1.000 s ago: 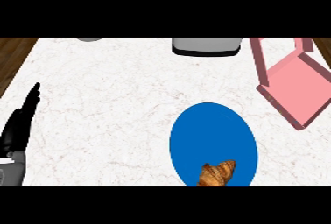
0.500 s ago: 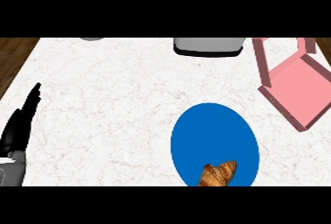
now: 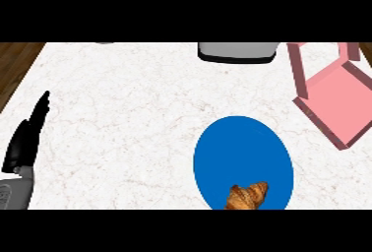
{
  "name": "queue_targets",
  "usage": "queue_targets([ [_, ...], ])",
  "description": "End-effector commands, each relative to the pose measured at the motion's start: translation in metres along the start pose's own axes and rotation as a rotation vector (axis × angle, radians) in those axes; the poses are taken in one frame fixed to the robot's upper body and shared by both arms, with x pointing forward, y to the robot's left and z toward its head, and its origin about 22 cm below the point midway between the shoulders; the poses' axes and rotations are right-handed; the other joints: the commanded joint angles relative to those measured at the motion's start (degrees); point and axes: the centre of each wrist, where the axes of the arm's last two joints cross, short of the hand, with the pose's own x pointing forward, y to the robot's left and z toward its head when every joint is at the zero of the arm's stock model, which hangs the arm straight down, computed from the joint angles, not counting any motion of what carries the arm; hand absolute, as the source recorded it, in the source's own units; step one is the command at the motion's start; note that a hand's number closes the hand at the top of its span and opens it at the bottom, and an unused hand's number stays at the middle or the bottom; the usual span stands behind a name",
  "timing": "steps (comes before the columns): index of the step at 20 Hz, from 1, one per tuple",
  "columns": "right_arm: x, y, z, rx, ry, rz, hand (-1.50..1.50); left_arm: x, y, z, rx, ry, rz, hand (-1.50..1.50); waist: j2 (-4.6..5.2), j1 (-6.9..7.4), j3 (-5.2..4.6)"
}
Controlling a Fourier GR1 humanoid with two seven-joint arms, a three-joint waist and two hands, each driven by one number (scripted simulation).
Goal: Pick the lemon from the plate and place it in the cardboard box
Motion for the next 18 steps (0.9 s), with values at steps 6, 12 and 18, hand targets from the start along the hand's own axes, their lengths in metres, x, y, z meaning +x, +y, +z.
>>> queue_targets([
  [6, -0.006, 0.043, -0.006, 0.036, 0.181, -0.020, -1.50, 0.007, -0.010, -0.007, -0.017, -0.014, 0.004, 0.00, 0.63, 0.76, 0.09],
  [12, 0.003, 0.070, -0.015, 0.053, 0.211, -0.103, -1.50, -0.001, -0.007, -0.006, -0.013, -0.008, 0.001, 0.00, 1.04, 1.73, 0.14],
  [18, -0.003, 0.055, -0.010, -0.088, 0.058, -0.212, -1.50, 0.009, -0.008, 0.000, -0.019, -0.022, 0.012, 0.00, 0.58, 1.24, 0.21],
])
